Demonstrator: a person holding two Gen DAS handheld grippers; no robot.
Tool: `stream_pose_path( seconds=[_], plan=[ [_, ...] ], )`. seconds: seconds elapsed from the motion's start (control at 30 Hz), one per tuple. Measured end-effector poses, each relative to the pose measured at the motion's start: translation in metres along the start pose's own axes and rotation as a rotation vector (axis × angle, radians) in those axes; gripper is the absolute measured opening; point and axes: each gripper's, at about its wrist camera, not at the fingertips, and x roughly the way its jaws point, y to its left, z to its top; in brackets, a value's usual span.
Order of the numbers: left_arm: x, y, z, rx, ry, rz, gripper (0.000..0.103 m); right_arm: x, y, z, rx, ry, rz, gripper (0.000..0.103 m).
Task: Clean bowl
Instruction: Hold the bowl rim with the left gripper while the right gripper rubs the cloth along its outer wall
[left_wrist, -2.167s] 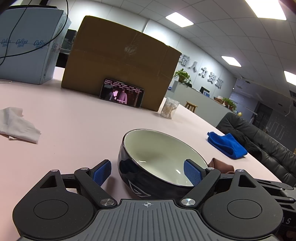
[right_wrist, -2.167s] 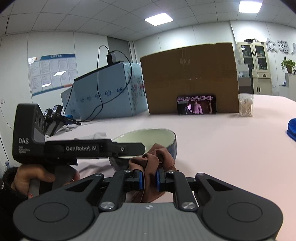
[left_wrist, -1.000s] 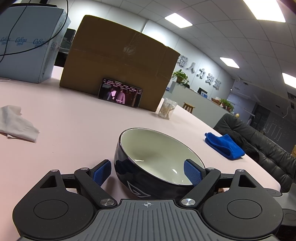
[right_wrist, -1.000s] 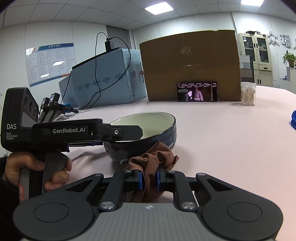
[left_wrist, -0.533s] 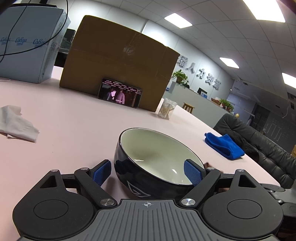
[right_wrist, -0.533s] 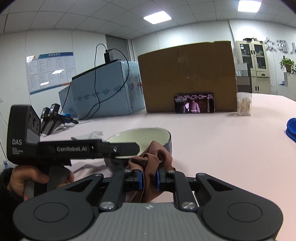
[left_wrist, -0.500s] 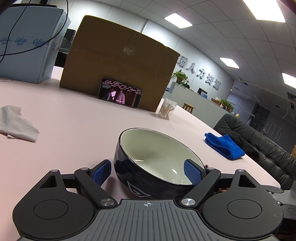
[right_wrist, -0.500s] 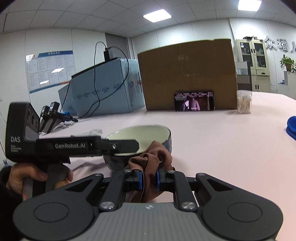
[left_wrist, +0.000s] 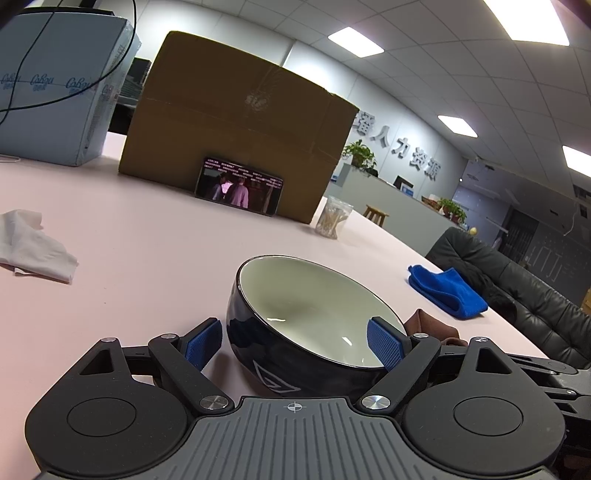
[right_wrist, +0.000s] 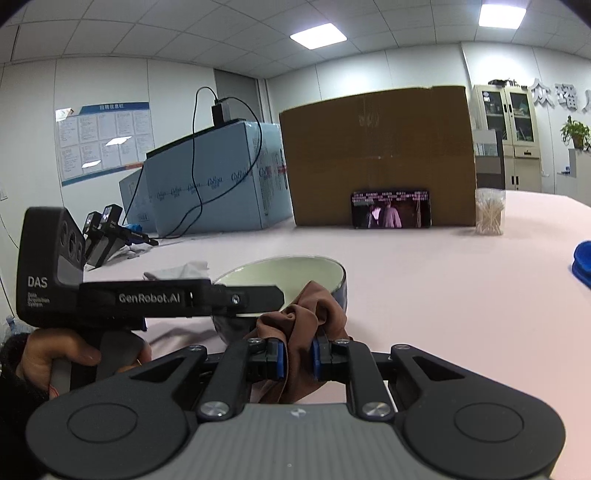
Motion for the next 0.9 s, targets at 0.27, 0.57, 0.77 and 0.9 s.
stream_pose_path(
  seconds=[0.27, 0.57, 0.77, 0.9],
  plan=[
    [0.001, 0.001, 0.000, 0.001, 0.001, -0.001, 0.088, 0.009, -0.006, -0.005, 0.012, 0.045, -0.010, 0.017],
    [0.000, 0.002, 0.000, 0.002, 0.000, -0.003, 0.088, 0.009, -0.008, -0.003, 0.020, 0.035, -0.021, 0.017],
    [0.000, 0.002, 0.000, 0.002, 0.000, -0.004, 0.088, 0.009, -0.010, -0.001, 0.027, 0.023, -0.026, 0.017],
    [0.000, 0.002, 0.000, 0.002, 0.000, -0.005, 0.088, 0.019, -0.011, -0.009, 0.035, 0.072, -0.023, 0.017]
  ],
)
